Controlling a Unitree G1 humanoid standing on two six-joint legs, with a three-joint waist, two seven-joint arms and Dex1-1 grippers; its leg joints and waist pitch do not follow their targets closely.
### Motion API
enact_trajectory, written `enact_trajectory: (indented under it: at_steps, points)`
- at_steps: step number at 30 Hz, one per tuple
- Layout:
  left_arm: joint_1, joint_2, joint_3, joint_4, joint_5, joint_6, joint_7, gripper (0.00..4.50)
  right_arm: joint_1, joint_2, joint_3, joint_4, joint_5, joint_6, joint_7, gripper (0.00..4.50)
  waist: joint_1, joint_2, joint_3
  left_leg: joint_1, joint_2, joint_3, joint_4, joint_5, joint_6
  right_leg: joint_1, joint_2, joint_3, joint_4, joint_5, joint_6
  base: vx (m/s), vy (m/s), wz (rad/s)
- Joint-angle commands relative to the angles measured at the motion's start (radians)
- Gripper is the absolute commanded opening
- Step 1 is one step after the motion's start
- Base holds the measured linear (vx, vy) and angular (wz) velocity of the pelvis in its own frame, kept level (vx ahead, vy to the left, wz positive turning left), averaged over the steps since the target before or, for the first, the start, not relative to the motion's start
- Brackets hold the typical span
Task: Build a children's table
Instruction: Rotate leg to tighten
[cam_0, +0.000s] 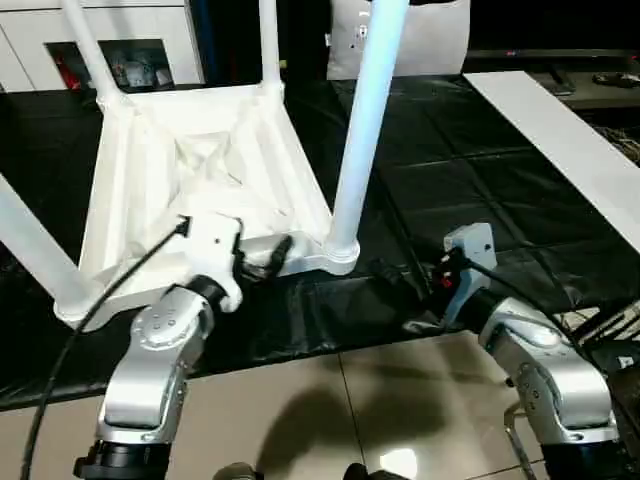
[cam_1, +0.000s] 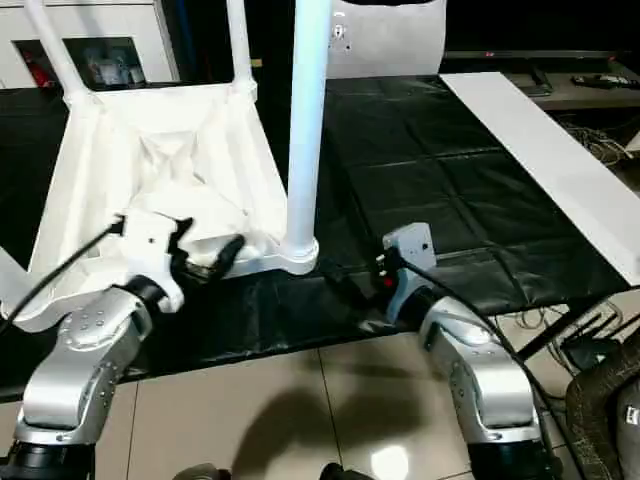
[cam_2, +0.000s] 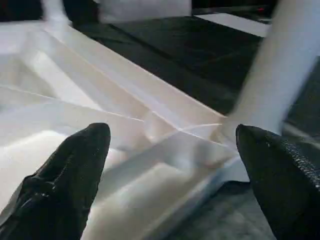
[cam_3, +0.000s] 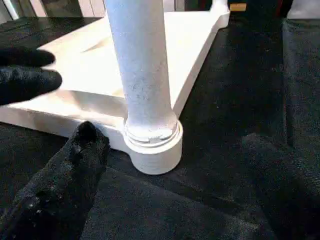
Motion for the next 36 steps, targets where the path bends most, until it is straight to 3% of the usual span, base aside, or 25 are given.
enact_trajectory:
  at_steps: [1, 2, 7, 13, 14, 15, 17, 21, 25, 29, 30, 34, 36]
  points:
    - [-0.009, 0.016, -0.013, -0.005, -0.012, 0.013, -0.028, 4.42, 0.009, -0.012, 0.0, -0.007, 0.0, -0.007, 0.0, 4.5, -0.003, 0.002, -0.062, 0.001, 0.062, -0.032, -0.069, -0.142, 0.076, 0.063, -0.104, 0.089, -0.081, -0.37, 0.035, 0.0, 0.0, 0.0]
    - [-0.019, 0.026, -0.017, 0.006, -0.009, 0.012, -0.037, 4.42, 0.008, -0.014, 0.002, -0.003, -0.002, -0.009, 0.002, 4.5, -0.003, -0.001, -0.064, 0.002, 0.063, -0.032, -0.069, -0.137, 0.078, 0.063, -0.103, 0.089, -0.08, -0.364, 0.035, 0.0, 0.0, 0.0]
    - [-0.124, 0.124, -0.055, 0.146, -0.006, 0.006, -0.182, 4.42, -0.003, -0.065, 0.019, 0.041, -0.008, -0.026, 0.072, 4.5, -0.001, 0.002, -0.067, 0.007, 0.061, -0.033, -0.069, -0.131, 0.079, 0.063, -0.104, 0.09, -0.078, -0.362, 0.043, 0.0, 0.0, 0.0]
    - [-0.28, 0.226, -0.132, 0.387, 0.035, -0.038, -0.371, 4.42, -0.032, -0.13, 0.035, 0.087, 0.002, -0.008, 0.161, 4.5, 0.007, 0.006, -0.079, 0.008, 0.06, -0.033, -0.063, -0.076, 0.089, 0.066, -0.106, 0.094, -0.063, -0.285, 0.013, 0.0, 0.0, 0.0]
    - [-0.28, 0.226, -0.132, 0.387, 0.035, -0.038, -0.371, 4.42, -0.032, -0.13, 0.035, 0.087, 0.002, -0.008, 0.161, 4.5, 0.006, 0.006, -0.084, 0.004, 0.067, -0.036, -0.063, -0.061, 0.085, 0.072, -0.112, 0.096, -0.051, -0.248, -0.01, 0.0, 0.0, 0.0]
    - [-0.322, 0.243, -0.155, 0.454, 0.036, -0.053, -0.43, 4.42, -0.039, -0.142, 0.043, 0.101, 0.001, -0.01, 0.178, 4.5, 0.008, 0.006, -0.084, 0.006, 0.068, -0.035, -0.062, -0.056, 0.086, 0.069, -0.113, 0.096, -0.051, -0.238, -0.021, 0.0, 0.0, 0.0]
    - [-0.375, 0.26, -0.19, 0.54, 0.034, -0.049, -0.532, 4.42, -0.052, -0.158, 0.056, 0.122, -0.007, -0.017, 0.203, 4.5, 0.01, 0.005, -0.087, 0.003, 0.059, -0.031, -0.06, -0.037, 0.095, 0.073, -0.113, 0.098, -0.048, -0.229, -0.038, 0.0, 0.0, 0.0]
    - [-0.453, 0.264, -0.241, 0.671, 0.059, -0.098, -0.616, 4.42, -0.067, -0.172, 0.062, 0.142, -0.012, -0.027, 0.224, 4.5, 0.011, 0.004, -0.088, 0.005, 0.063, -0.03, -0.059, -0.045, 0.088, 0.074, -0.115, 0.098, -0.05, -0.247, -0.042, 0.0, 0.0, 0.0]
    - [-0.493, 0.248, -0.251, 0.747, 0.076, -0.124, -0.631, 4.42, -0.07, -0.172, 0.068, 0.135, -0.014, -0.022, 0.224, 4.5, 0.014, 0.006, -0.089, 0.006, 0.067, -0.03, -0.059, -0.055, 0.081, 0.073, -0.117, 0.097, -0.051, -0.249, -0.054, 0.0, 0.0, 0.0]
    - [-0.534, 0.234, -0.264, 0.835, 0.086, -0.147, -0.65, 4.42, -0.071, -0.167, 0.087, 0.128, -0.025, -0.015, 0.214, 4.5, 0.018, 0.004, -0.088, 0.006, 0.064, -0.029, -0.059, -0.066, 0.073, 0.074, -0.117, 0.096, -0.055, -0.279, -0.044, 0.0, 0.0, 0.0]
    - [-0.553, 0.224, -0.26, 0.876, 0.087, -0.16, -0.649, 4.15, -0.074, -0.154, 0.102, 0.13, -0.034, -0.014, 0.207, 4.5, 0.018, 0.002, -0.087, 0.005, 0.063, -0.028, -0.059, -0.064, 0.073, 0.074, -0.117, 0.096, -0.055, -0.281, -0.041, 0.0, 0.0, 0.0]
    - [-0.568, 0.226, -0.272, 0.915, 0.104, -0.182, -0.657, 4.01, -0.094, -0.118, 0.13, 0.159, -0.056, -0.023, 0.184, 4.5, 0.018, 0.004, -0.088, 0.006, 0.065, -0.031, -0.06, -0.066, 0.068, 0.072, -0.118, 0.095, -0.054, -0.287, -0.037, 0.0, 0.0, 0.0]
    - [-0.595, 0.214, -0.258, 0.979, 0.109, -0.219, -0.636, 3.71, -0.122, -0.064, 0.17, 0.207, -0.087, -0.042, 0.144, 4.5, 0.017, 0.007, -0.085, 0.007, 0.063, -0.029, -0.06, -0.077, 0.062, 0.069, -0.118, 0.094, -0.058, -0.301, -0.04, 0.0, 0.0, 0.0]
